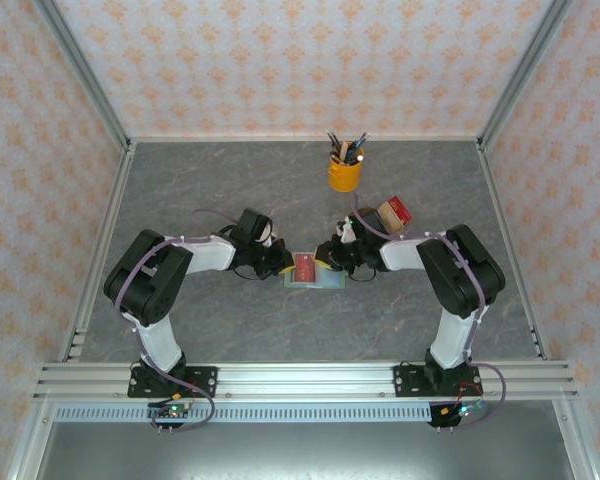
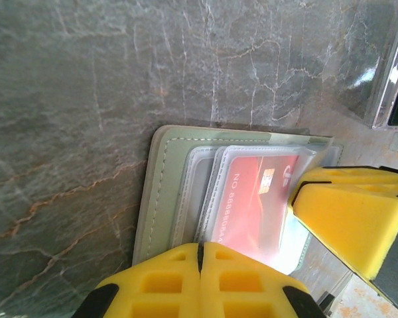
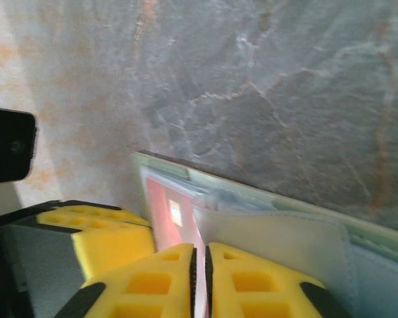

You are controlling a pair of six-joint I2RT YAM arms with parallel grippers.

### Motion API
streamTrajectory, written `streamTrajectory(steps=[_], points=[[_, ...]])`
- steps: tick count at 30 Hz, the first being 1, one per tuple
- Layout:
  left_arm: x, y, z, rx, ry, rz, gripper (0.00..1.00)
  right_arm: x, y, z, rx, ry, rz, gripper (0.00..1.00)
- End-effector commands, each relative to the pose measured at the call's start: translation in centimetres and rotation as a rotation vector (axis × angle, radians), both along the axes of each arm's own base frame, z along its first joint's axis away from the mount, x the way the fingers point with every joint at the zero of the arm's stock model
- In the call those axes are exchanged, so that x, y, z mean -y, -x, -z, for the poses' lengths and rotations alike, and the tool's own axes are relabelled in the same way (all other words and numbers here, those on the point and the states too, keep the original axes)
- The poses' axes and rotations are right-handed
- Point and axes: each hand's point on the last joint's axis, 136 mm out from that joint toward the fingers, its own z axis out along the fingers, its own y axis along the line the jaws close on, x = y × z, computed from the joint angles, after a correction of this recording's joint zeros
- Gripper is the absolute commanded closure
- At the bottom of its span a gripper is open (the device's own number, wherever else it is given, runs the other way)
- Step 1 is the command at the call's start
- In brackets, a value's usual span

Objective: Take the credit cards out of the card holder

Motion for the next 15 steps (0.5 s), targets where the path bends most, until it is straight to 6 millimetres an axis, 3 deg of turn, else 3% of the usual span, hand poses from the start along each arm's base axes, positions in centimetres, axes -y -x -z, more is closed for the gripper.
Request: streamTrajectory(steps=[1, 4, 9, 15], points=[[-3.5, 5.0, 6.0, -0.234, -0.196, -0.032, 0.95, 3.5, 1.5, 1.4, -0.021, 0.257, 0.035, 0.82], [-3.3, 4.8, 5.7, -0.228, -0.187, -0.033, 0.95, 4.0, 1.6, -0.2, 0.022, 0.302, 0.033, 0.82], [-3.3, 4.8, 5.4, -0.227, -0.186, -0.034, 0.95, 0.9, 2.0, -2.8, 0.053, 0.178, -0.007, 0.82], [-3.2, 4.8, 5.4, -0.234, -0.182, -0.039, 0.95, -0.6, 2.0, -1.6, 0.005, 0.124, 0.0, 0.81]])
